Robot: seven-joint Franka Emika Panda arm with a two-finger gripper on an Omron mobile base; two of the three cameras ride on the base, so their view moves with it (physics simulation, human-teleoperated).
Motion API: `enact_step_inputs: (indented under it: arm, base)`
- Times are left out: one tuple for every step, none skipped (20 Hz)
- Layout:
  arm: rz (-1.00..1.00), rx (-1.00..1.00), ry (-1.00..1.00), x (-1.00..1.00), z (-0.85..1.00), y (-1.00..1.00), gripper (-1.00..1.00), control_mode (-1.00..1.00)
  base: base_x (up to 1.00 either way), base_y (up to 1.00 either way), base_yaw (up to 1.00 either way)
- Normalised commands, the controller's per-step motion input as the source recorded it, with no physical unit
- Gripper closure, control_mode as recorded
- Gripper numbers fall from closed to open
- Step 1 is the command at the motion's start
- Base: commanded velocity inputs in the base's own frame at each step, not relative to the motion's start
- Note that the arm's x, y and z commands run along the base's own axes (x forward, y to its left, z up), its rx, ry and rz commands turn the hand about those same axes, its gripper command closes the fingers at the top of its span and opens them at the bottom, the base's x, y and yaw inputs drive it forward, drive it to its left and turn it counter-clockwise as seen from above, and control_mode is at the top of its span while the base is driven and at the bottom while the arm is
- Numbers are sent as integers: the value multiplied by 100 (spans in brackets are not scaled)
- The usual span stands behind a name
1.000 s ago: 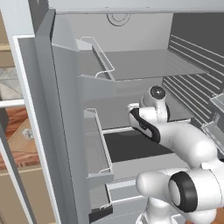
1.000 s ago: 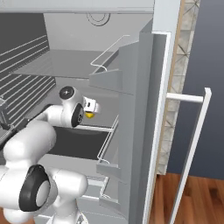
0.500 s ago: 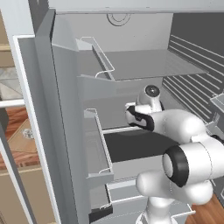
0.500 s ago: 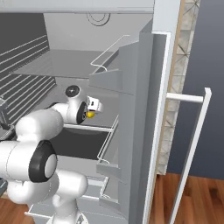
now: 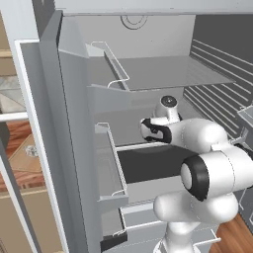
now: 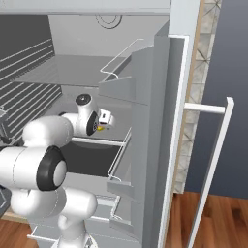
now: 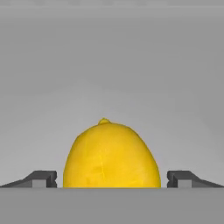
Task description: Retrieve a lemon from the fridge and place it on the cutting board with the fish.
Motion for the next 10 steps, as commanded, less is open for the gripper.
enact_step_inputs:
  arm:
    - [0, 0, 1, 2, -9, 0, -100, -100]
    - [0, 0, 0, 3, -10, 0, -100, -100]
    - [0, 0, 0, 4, -9, 0, -100, -100]
    - [0, 0, 0, 4, -9, 0, -100, -100]
    - [0, 0, 0, 4, -9, 0, -100, -100]
    - [0, 0, 0, 3, -8, 0, -100, -100]
    - [0, 0, 0, 3, -7, 0, -100, -100]
    - [0, 0, 0, 4, -8, 0, 100, -100]
    - [0, 0, 0, 4, -10, 0, 100, -100]
    - [0, 0, 0, 2, -9, 0, 100, -100]
  base:
    - [0, 0, 0]
    - [0, 0, 0]
    - [0, 0, 0]
    - [0, 0, 0]
    - [0, 0, 0]
    - [0, 0, 0]
    - [0, 0, 0]
    - [0, 0, 0]
    - [0, 0, 0]
    - [0, 0, 0]
